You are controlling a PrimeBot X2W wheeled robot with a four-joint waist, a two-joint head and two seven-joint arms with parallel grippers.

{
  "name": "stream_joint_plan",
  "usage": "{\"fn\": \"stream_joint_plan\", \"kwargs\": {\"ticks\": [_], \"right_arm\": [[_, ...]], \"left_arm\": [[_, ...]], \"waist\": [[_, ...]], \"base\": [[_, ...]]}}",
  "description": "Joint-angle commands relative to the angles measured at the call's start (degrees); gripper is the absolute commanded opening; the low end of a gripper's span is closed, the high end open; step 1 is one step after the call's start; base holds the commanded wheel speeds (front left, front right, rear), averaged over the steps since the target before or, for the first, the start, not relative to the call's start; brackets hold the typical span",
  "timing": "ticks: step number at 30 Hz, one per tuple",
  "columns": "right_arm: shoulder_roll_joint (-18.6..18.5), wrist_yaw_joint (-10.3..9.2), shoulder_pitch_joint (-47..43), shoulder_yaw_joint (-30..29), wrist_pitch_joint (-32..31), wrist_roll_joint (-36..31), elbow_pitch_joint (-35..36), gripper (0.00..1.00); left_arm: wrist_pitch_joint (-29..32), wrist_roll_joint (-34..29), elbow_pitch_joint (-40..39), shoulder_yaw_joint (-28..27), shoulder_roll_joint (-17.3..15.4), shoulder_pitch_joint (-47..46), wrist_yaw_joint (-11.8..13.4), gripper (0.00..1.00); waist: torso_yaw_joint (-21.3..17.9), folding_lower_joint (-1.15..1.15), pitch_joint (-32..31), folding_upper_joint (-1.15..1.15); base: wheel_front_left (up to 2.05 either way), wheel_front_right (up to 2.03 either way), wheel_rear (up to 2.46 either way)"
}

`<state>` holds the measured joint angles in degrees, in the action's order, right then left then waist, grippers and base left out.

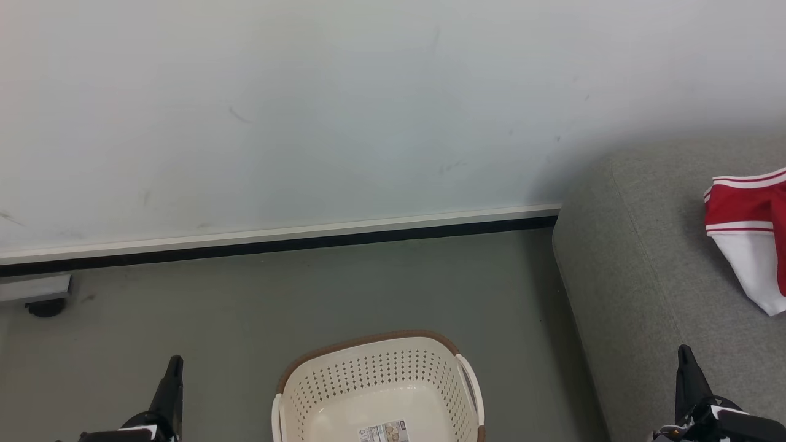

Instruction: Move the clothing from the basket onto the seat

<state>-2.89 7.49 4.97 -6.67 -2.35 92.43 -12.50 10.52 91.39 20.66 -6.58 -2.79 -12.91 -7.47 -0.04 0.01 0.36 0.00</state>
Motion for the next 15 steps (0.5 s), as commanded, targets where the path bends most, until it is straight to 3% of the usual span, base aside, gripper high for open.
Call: {"fn": "stream_joint_plan", "kwargs": {"ticks": [1, 15], "right_arm": [[0.03, 0.0, -0.17, -0.02, -0.17, 0.28, -0.05, 0.0], [0.03, 0.0, -0.17, -0.02, -0.17, 0.29, -0.06, 0.0]], "left_arm": [[0.03, 0.63, 0.21, -0.1, -0.17, -0.01, -0.11, 0.0], [0.03, 0.64, 0.2, -0.09, -0.17, 0.0, -0.11, 0.0]], "waist": [[0.0, -0.01, 0.0, 0.0], [0.0, -0.01, 0.0, 0.0]], "base": [[0.0, 0.0, 0.0], [0.0, 0.0, 0.0]]}}
